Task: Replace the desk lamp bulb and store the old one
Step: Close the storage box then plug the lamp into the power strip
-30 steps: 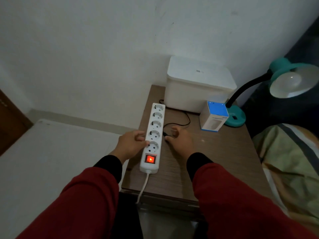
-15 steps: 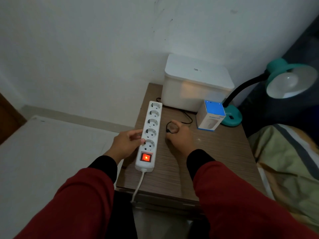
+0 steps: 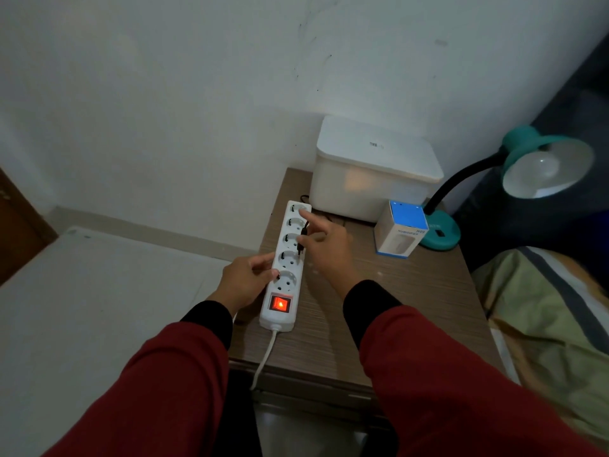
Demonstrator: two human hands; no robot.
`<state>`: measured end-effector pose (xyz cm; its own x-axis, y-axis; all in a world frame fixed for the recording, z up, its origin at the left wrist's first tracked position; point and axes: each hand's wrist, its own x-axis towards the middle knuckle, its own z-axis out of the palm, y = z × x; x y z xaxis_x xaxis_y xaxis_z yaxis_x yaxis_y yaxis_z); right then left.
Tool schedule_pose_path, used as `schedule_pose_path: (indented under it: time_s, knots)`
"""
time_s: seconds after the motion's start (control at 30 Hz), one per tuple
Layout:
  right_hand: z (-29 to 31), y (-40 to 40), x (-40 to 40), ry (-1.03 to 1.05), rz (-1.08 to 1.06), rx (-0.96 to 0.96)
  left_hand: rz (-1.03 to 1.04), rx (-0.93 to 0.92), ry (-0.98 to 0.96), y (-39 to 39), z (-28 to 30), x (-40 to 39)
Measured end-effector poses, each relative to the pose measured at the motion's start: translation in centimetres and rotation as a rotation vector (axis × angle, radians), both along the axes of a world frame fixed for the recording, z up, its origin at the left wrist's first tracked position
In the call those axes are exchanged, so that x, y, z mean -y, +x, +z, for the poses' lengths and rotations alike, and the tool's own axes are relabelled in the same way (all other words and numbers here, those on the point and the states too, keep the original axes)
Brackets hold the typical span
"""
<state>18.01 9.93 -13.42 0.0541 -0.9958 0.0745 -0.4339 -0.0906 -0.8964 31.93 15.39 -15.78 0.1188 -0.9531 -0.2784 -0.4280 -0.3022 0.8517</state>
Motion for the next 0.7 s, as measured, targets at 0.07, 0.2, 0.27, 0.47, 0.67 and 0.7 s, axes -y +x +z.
schedule_pose_path:
  time_s: [0.07,0.2,0.27,0.47,0.67,0.7]
  knots:
    - [-0.4,0.5,-0.1,-0.019,-0.017,-0.046,-0.008,-0.001,-0.003,0.1,0.0,0.0]
    - [-1.2,1.0,-0.6,-0.036,-0.077,-0.108,-0.019,-0.002,-0.011,0.3,-0.3,0.1]
    - [-1.6,1.3,-0.7,-0.041,-0.094,-0.144,-0.017,-0.003,-0.016,0.4,-0.4,0.1]
    - [-2.0,1.9,-0.7,-0.063,-0.041,-0.248,-0.021,-0.007,-0.026,0.7,-0.7,0.3]
    - [-2.7,1.8,-0.6,-0.077,0.007,-0.339,-0.014,-0.021,-0.033,0.5,-0.6,0.2]
    - [-2.8,1.8,-0.5,-0.074,0.014,-0.351,-0.014,-0.019,-0.033,0.5,-0.6,0.2]
